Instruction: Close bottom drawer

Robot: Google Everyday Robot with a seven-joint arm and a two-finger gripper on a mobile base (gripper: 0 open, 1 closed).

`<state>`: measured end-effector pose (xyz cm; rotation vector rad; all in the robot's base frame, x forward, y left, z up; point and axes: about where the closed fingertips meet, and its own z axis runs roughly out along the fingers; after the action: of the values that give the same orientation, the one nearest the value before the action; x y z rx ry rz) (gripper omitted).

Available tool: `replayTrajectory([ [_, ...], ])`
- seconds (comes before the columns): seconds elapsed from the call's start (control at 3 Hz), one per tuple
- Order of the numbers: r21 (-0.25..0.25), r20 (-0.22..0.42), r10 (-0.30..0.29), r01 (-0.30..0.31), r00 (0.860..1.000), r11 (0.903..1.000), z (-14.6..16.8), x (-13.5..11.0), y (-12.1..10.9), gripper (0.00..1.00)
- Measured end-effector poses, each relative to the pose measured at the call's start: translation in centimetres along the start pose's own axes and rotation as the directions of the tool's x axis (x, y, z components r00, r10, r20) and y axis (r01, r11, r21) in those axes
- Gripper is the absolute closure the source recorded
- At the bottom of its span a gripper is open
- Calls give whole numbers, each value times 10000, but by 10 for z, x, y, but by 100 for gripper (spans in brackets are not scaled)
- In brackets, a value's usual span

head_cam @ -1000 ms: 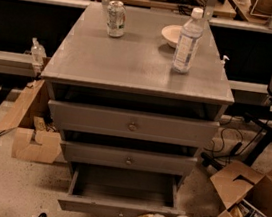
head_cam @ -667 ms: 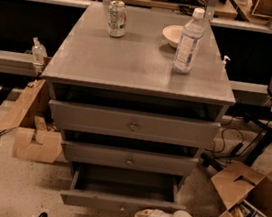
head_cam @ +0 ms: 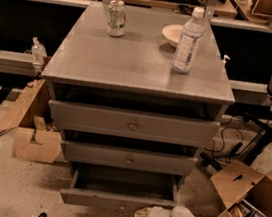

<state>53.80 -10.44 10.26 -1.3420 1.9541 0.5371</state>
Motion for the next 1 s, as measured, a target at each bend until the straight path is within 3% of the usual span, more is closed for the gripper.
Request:
replayTrajectory([
  [0.33, 3, -6, 0, 0, 10000, 10000, -2, 1, 3, 100],
  [0.67, 159, -151, -35, 37, 9999, 9999, 4, -5, -24, 100],
  [1.0, 159, -151, -35, 37, 9999, 9999, 2, -3, -20, 100],
])
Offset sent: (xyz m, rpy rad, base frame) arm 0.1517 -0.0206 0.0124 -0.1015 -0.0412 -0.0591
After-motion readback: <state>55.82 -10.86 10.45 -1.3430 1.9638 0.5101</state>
